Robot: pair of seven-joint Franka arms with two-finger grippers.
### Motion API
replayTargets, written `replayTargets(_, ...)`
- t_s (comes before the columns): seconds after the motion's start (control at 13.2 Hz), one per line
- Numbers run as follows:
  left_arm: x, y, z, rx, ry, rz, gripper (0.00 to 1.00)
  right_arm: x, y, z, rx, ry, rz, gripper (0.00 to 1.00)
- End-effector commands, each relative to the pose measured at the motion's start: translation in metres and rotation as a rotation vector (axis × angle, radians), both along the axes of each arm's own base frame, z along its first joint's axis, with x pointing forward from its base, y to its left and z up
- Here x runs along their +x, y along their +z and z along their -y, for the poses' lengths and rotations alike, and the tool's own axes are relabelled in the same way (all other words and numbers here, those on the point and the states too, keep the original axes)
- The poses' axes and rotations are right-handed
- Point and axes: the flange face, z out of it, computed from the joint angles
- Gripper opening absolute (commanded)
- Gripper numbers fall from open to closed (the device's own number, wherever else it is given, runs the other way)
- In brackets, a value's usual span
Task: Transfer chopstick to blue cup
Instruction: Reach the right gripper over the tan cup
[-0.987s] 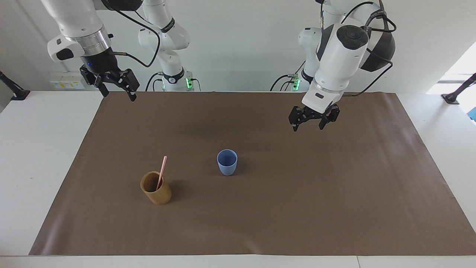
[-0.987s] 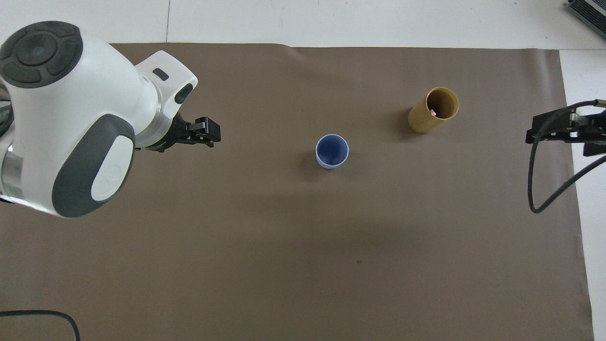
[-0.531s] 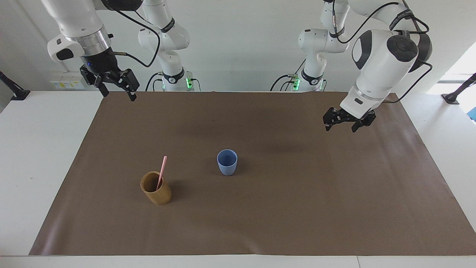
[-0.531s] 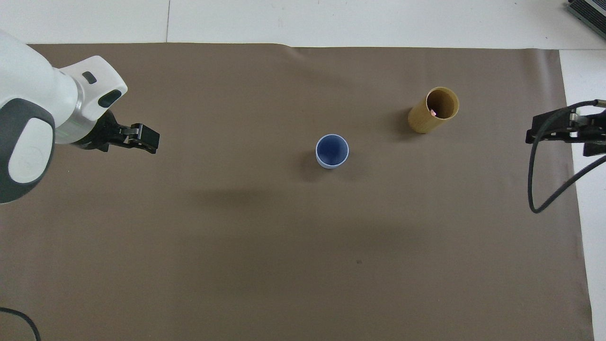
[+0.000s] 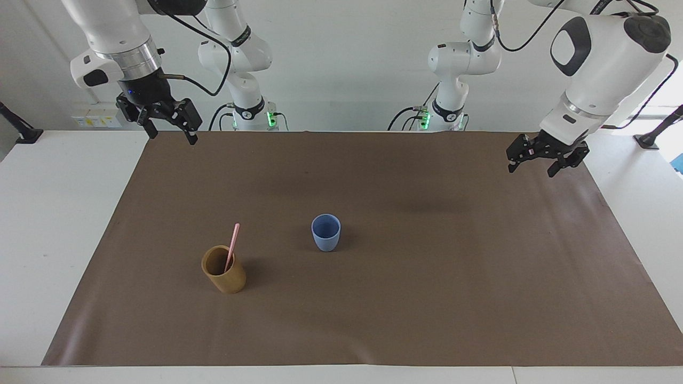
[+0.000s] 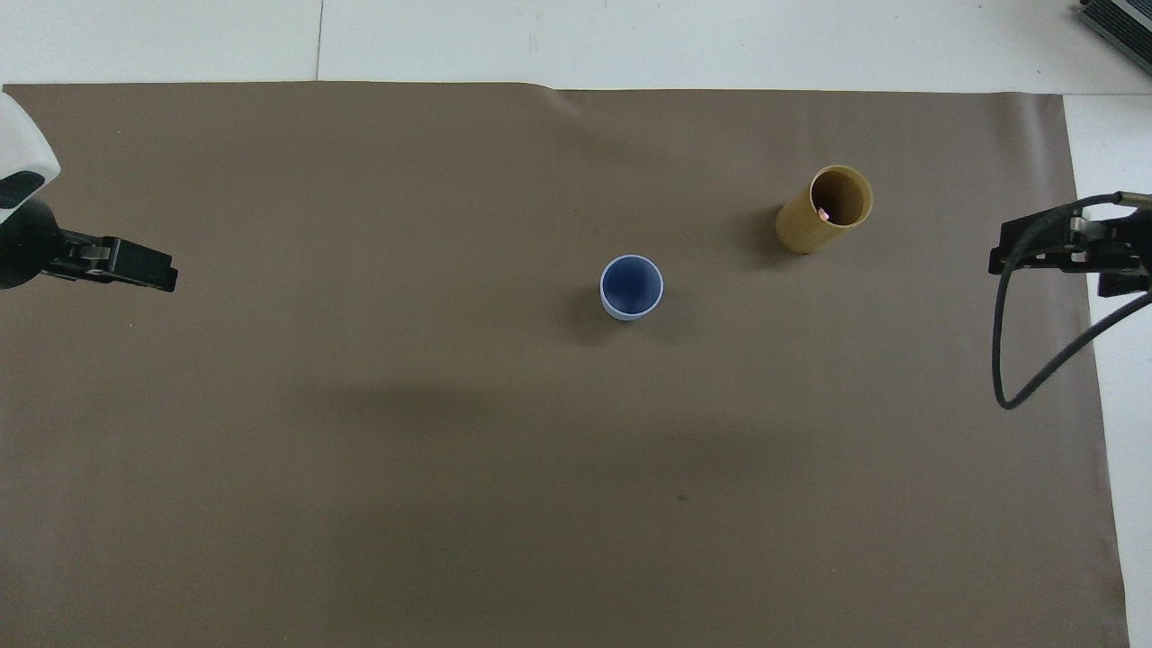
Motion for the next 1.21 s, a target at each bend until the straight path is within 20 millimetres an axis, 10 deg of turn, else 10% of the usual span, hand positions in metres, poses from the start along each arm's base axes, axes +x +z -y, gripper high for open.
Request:
replayTargets(0.0, -0.017, 0.043, -0.005, 0.000, -0.014, -0.010, 1.00, -0.009, 0.003, -0.004, 0.009, 0.033, -0.018, 1.00)
replayTargets(0.3, -0.039, 0.067, -0.005, 0.048, -0.026, -0.040, 1.00, 0.013, -0.025, -0.022, -0.006, 0.055, 0.019, 1.00)
replayTargets(0.76, -0.044, 0.065, -0.002, 0.033, -0.013, -0.046, 1.00, 0.076, -0.121, -0.079, -0.125, 0.186, 0.071, 1.00)
replayTargets(1.14, -0.049, 0.061, -0.002, 0.010, -0.015, -0.078, 1.00, 0.088, -0.178, -0.110, -0.213, 0.297, 0.111, 0.63)
